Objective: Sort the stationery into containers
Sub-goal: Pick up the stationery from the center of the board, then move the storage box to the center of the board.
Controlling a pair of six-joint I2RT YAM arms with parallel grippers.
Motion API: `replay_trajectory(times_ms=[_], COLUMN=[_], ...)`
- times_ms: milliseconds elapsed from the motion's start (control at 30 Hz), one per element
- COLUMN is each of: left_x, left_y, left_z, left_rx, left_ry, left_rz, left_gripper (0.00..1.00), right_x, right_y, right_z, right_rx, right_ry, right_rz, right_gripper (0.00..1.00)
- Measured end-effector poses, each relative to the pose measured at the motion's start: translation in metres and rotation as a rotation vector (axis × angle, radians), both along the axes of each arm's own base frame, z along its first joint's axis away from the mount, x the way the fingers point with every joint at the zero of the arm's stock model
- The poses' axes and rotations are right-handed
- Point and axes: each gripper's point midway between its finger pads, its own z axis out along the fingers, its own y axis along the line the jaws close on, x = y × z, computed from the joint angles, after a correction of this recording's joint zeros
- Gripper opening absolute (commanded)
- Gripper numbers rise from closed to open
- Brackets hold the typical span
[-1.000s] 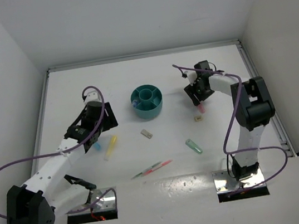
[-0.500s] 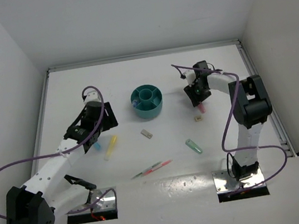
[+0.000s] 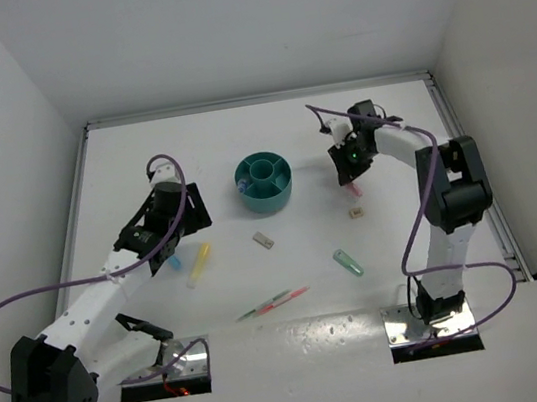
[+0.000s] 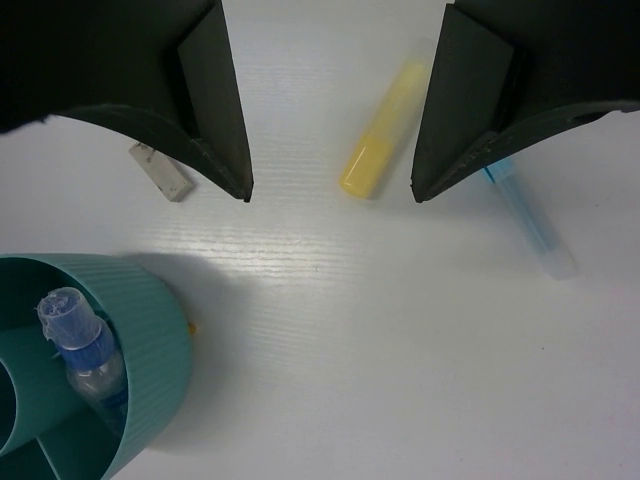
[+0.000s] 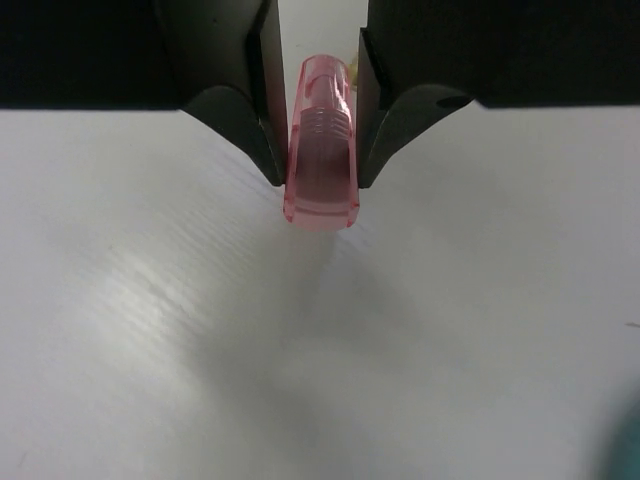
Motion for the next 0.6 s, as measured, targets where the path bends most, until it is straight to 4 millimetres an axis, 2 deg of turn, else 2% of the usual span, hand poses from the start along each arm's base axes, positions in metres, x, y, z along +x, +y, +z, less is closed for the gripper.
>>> replay_trajectory(times_ms=[100,267,300,367,467,533,600], left_x=[0.000,0.001,0.001,0.001,0.000,0.001,0.001], left_y=[0.000,0.002,0.003,0.003,0.006,0.008,0.009], left_z=[0.000,0.000,0.000,0.000,-0.002,-0.002,-0.002], left_rx=[0.001,0.006,0.009,0.012,0.020,0.026,0.031], left_ry=[0.000,-0.003,-0.004,-0.005,-0.003,-0.006,-0.009], left_rz=[0.001,0.009,0.011,0.015,0.025,0.032,0.040], left_gripper=[0.69,0.69,0.69,0.69,0.69,0.69,0.69], right_x=[0.018,0.069,0.077,0.085,0.098,0.111,0.120], right_y=[0.021,0.076,0.088,0.107,0.134,0.150,0.165], right_z=[0.044,0.165,0.185,0.212,0.228,0.223,0.209], right_rx=[0.125,0.428,0.493,0.612,0.773,0.852,0.913], right_ry=[-0.117,-0.438,-0.488,-0.551,-0.581,-0.570,-0.543], right_rz=[0.043,0.165,0.184,0.222,0.267,0.285,0.296], right_gripper=[0.00,0.00,0.00,0.00,0.01,0.01,0.01])
